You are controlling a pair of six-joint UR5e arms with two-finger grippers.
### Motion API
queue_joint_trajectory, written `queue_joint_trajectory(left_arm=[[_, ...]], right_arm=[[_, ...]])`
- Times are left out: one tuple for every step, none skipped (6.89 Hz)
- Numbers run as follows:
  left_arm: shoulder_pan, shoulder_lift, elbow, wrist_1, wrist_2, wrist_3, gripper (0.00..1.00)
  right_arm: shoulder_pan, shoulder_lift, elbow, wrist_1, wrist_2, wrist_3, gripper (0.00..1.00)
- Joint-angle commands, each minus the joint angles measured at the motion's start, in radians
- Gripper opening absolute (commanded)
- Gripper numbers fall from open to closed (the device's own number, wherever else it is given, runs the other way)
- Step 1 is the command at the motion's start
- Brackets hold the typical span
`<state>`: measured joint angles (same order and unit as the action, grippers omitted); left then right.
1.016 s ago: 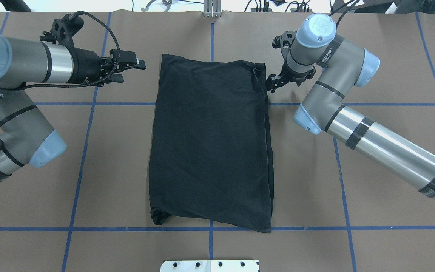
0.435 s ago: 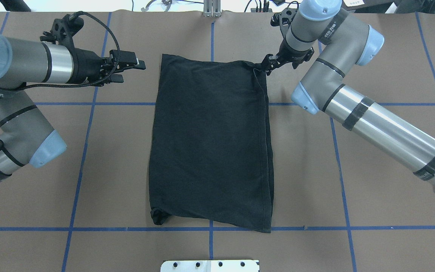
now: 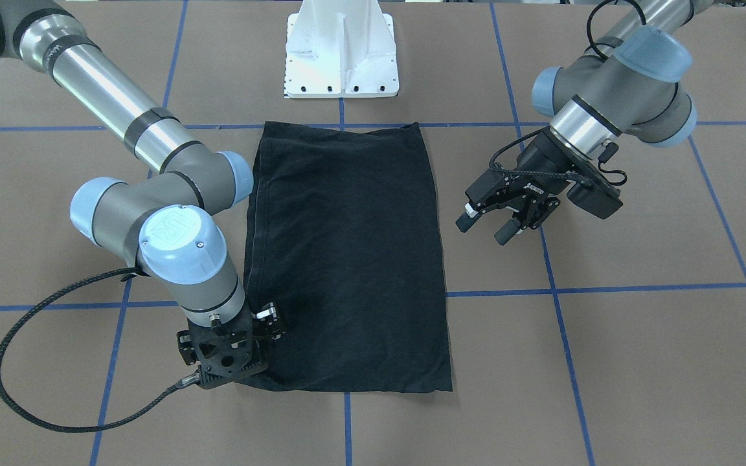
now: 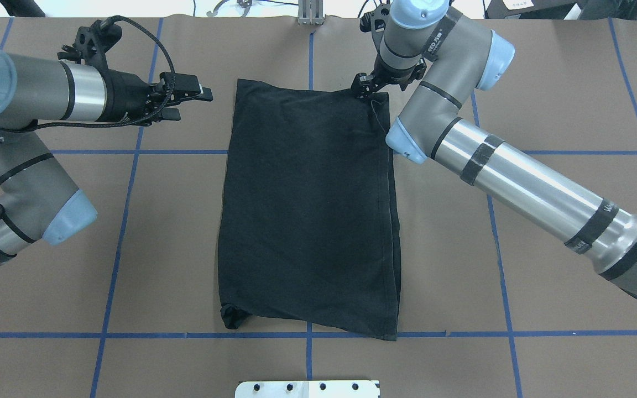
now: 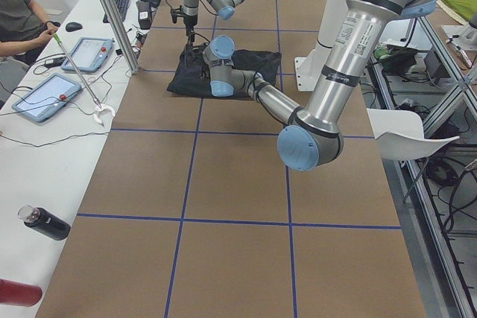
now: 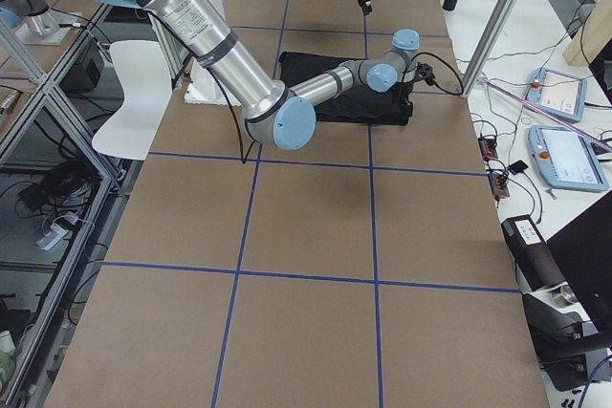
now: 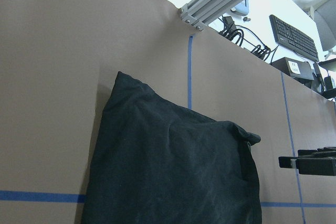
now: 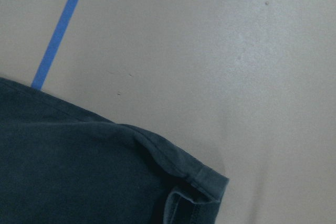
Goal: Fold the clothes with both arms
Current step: 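Lower the right gripper to the far corner and tuck its edge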
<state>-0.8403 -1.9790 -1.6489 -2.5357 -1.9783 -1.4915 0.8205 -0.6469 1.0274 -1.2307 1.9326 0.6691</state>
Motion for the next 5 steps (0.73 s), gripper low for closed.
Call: queue_joint_trajectory(left_arm=[[0.000, 0.000, 0.000, 0.000, -0.010, -0.001, 1.00], [0.000, 0.000, 0.000, 0.000, -0.010, -0.001, 1.00], [0.001, 0.000, 0.000, 0.000, -0.011, -0.001, 1.00], [0.001, 0.000, 0.000, 0.000, -0.011, -0.001, 1.00], [0.001, 0.000, 0.000, 0.000, -0.011, -0.001, 1.00]], right_arm=[[-0.024, 0.024, -0.052, 0.001, -0.043, 0.000, 1.00], [-0.024, 0.015, -0.064, 0.000, -0.040, -0.005, 1.00], [-0.024, 0.000, -0.069, 0.000, -0.037, -0.008, 1.00], [-0.024, -0.003, -0.069, 0.000, -0.031, -0.008, 1.00], [-0.021, -0.010, -0.069, 0.000, -0.015, -0.009, 1.00]])
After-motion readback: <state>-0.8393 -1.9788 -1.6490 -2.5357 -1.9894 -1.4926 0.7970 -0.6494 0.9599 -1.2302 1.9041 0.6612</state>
